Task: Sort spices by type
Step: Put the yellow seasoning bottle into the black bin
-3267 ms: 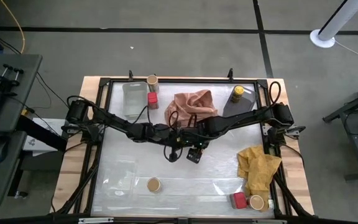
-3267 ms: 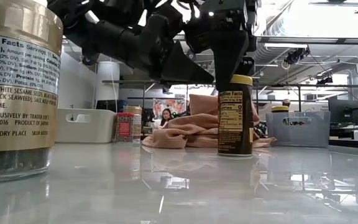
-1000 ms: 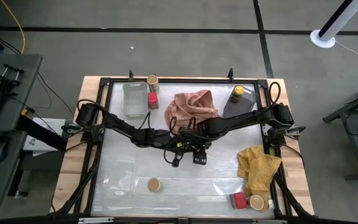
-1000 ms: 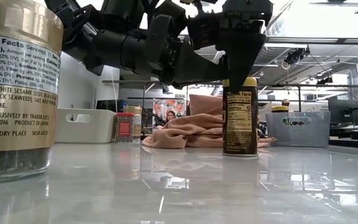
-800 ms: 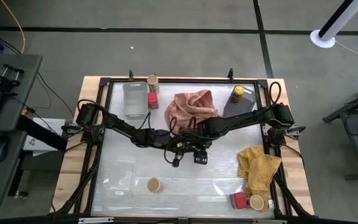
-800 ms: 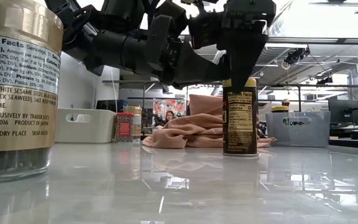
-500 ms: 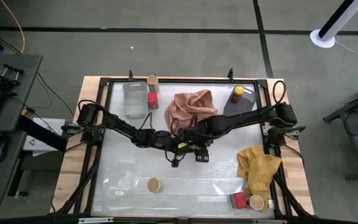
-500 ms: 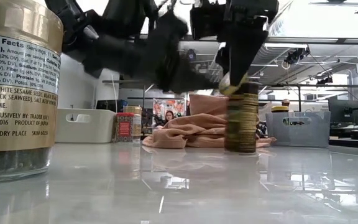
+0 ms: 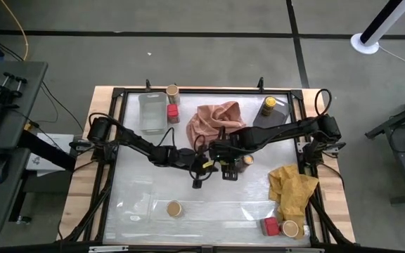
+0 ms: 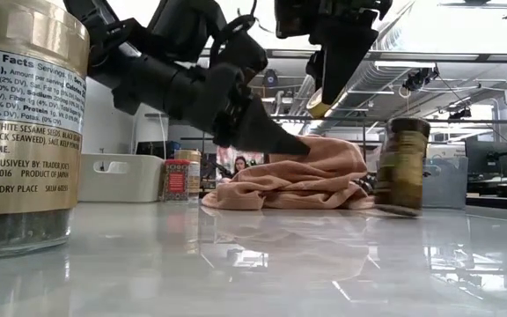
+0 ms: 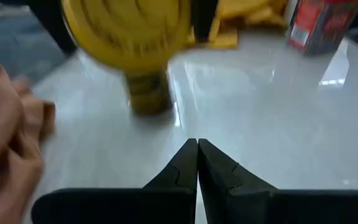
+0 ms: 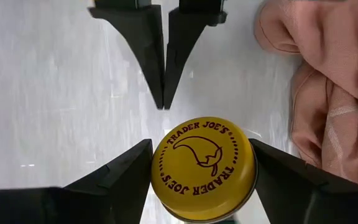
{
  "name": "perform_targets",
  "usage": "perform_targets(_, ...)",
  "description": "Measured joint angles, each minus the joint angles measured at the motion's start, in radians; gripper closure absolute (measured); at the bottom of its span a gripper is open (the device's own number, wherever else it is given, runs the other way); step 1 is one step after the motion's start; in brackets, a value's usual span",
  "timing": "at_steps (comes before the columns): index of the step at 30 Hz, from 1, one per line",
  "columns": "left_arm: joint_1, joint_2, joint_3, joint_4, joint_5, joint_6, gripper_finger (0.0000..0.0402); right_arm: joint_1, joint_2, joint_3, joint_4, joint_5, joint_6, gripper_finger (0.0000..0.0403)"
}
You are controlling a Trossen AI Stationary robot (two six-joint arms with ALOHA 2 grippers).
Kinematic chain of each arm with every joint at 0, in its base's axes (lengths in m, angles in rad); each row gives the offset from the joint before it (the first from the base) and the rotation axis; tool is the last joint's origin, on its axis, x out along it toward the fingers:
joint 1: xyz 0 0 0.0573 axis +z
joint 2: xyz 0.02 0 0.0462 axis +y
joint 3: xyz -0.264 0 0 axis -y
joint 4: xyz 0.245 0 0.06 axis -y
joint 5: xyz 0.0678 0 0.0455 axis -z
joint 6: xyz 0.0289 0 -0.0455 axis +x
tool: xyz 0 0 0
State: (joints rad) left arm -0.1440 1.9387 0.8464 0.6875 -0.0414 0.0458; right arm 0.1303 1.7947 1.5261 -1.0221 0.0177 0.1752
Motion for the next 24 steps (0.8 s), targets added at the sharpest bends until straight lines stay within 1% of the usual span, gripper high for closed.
perform_targets(9,0.000,0.000,-0.001,0.003,0.001,-0.003,0.0402,0.000,-0.002,-0.002,-0.009,0.000,0.005,0.0153)
perform_targets(12,0.000,0.000,-0.001,0.004,0.007,-0.027,0.0402,0.000,-0.016,-0.002,-0.025,0.031,0.041,0.0153)
perform_targets(18,0.000,-0.013,0.000,-0.042,0.008,-0.072,0.0402,0.001,-0.091,-0.002,-0.075,0.054,0.077,0.0153)
perform_targets(24,0.000,-0.076,0.000,-0.093,0.015,-0.087,0.0401,0.044,-0.203,-0.002,-0.143,0.056,0.124,0.0153)
